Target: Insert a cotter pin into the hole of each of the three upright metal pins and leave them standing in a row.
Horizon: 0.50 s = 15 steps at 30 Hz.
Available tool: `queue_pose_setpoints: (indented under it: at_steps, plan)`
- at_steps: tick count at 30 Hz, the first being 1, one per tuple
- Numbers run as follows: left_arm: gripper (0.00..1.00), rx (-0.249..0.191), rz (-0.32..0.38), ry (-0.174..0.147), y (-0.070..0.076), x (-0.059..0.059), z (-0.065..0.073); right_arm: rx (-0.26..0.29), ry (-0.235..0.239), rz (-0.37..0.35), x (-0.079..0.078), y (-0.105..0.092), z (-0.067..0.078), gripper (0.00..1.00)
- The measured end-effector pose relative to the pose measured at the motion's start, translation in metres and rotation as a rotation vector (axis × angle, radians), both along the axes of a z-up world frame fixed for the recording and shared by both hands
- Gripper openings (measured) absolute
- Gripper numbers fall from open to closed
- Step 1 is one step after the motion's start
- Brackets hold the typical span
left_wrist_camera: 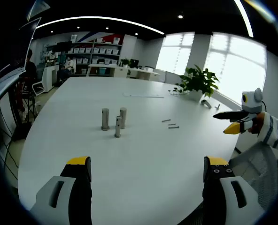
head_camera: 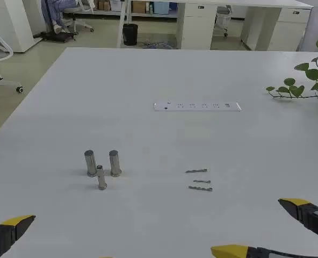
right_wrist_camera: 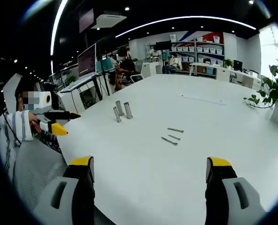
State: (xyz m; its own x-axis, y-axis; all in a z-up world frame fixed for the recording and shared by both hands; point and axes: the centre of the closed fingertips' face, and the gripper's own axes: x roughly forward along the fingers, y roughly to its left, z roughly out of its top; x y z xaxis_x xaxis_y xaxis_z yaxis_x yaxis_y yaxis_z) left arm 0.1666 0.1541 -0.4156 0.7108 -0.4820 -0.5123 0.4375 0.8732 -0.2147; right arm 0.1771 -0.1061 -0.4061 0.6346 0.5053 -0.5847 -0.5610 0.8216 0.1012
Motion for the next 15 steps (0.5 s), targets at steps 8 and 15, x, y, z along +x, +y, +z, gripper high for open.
queue_pose_setpoints:
  at_steps: [8,15]
  plan:
    - [0.99,-0.007,0.006,0.004,0.0019,-0.0008,0.0004,-0.003,0.004,0.008,-0.0026,0.0011,0.0001,0.95]
    - [0.99,-0.010,-0.005,0.013,0.0010,-0.0025,-0.0004,-0.014,0.006,0.014,-0.0020,0.0019,0.0002,0.95]
